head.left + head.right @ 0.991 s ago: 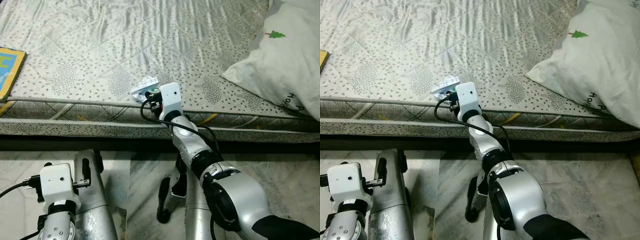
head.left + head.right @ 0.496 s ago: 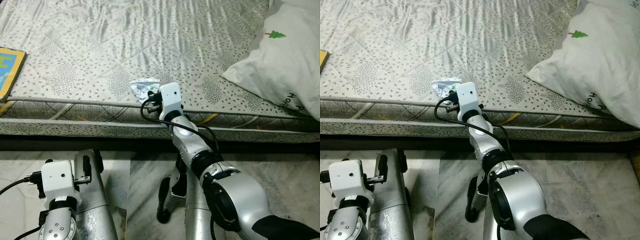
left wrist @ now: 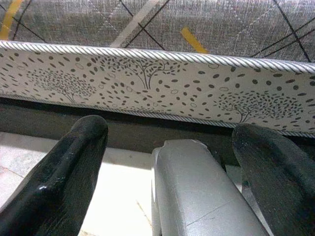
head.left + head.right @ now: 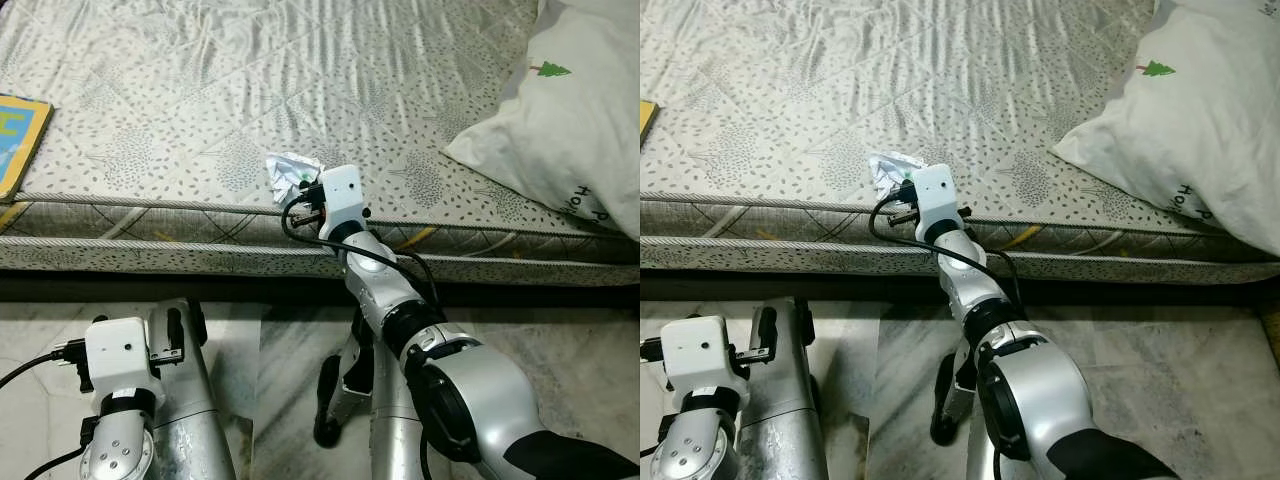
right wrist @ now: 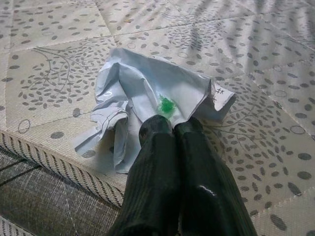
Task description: Clean up the room
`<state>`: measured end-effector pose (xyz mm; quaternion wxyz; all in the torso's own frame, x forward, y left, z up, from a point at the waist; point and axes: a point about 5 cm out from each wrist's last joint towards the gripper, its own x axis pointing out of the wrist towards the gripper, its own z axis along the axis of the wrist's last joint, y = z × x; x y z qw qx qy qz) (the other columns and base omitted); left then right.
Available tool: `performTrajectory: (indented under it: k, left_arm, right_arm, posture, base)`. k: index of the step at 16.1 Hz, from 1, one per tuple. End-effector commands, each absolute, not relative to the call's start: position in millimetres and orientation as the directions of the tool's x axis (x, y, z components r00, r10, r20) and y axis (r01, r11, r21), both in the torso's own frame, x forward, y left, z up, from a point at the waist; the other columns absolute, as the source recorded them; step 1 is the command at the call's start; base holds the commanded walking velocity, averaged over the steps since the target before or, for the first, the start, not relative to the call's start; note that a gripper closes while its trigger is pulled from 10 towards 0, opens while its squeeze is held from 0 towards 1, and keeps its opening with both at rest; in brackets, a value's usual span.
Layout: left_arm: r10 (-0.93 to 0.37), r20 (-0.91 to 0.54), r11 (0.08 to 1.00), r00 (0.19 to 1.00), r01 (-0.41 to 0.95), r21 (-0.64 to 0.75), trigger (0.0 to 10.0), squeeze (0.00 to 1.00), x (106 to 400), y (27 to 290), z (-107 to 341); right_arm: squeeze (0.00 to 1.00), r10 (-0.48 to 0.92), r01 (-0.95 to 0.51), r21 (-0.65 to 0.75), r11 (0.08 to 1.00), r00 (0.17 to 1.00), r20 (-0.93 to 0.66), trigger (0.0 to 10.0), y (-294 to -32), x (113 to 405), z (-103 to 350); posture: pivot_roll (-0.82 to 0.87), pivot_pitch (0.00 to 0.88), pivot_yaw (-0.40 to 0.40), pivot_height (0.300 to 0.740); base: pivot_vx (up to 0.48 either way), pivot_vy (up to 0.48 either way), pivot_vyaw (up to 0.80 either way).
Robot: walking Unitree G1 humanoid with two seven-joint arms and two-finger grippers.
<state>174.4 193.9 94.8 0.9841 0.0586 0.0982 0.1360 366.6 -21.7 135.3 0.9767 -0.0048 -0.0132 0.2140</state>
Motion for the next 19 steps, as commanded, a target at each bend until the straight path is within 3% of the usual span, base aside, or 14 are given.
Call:
performTrajectory:
  k: [1,6,12,15,17,18,19]
  left_arm:
    - [0.273,-0.209,0.958,0.939,-0.247,0.144,10.0,0.0,172.6,194.0,88.5]
    - [0.215,-0.187,0.973,0.959,-0.194,0.126,10.0,0.0,196.6,189.1,87.9]
    - [0.087,-0.112,0.993,0.99,-0.078,0.086,10.0,0.0,252.0,178.1,92.3]
    - [0.074,-0.073,0.993,0.995,-0.066,0.1,10.0,0.0,268.3,178.2,93.4]
    - [0.067,-0.04,0.99,0.997,-0.062,0.126,10.0,0.0,272.9,178.9,92.5]
    - [0.066,-0.041,0.989,0.997,-0.06,0.137,10.0,0.0,272.8,178.9,91.6]
    - [0.063,-0.042,0.988,0.997,-0.057,0.143,10.0,0.0,272.7,179.3,89.0]
  right_arm:
    - [0.0,0.48,-0.479,0.071,0.875,0.877,-0.003,0.0,10.4,350.8,126.1]
    - [0.0,0.45,-0.448,0.069,0.891,0.893,-0.005,0.0,-17.0,358.5,121.9]
    - [0.0,0.436,-0.436,0.041,0.899,0.9,0.008,0.0,-95.2,344.2,90.8]
    - [0.0,0.328,-0.329,0.063,0.942,0.944,0.03,0.0,-113.3,323.0,78.8]
    - [0.0,0.164,-0.169,0.05,0.984,0.982,0.091,0.0,-123.4,303.9,77.7]
    - [0.0,0.15,-0.155,0.044,0.987,0.983,0.106,1.4,-124.8,304.6,80.7]
    - [0.0,0.121,-0.126,0.034,0.991,0.985,0.12,10.0,-127.7,304.3,86.4]
  posture:
    - [0.35,0.264,-0.155,0.503]
    - [0.28,0.209,-0.11,0.503]
    - [0.12,0.067,-0.025,0.503]
    - [0.09,0.024,-0.01,0.503]
    - [0.08,0.002,0.011,0.503]
    - [0.07,0.002,0.015,0.503]
    - [0.07,0.001,0.021,0.503]
  base:
    - [0.0,0.0,0.0]
    - [0.0,0.0,0.0]
    - [0.0,0.0,0.0]
    - [0.0,0.0,0.0]
    - [0.0,0.0,0.0]
    - [0.0,0.0,0.0]
    - [0.0,0.0,0.0]
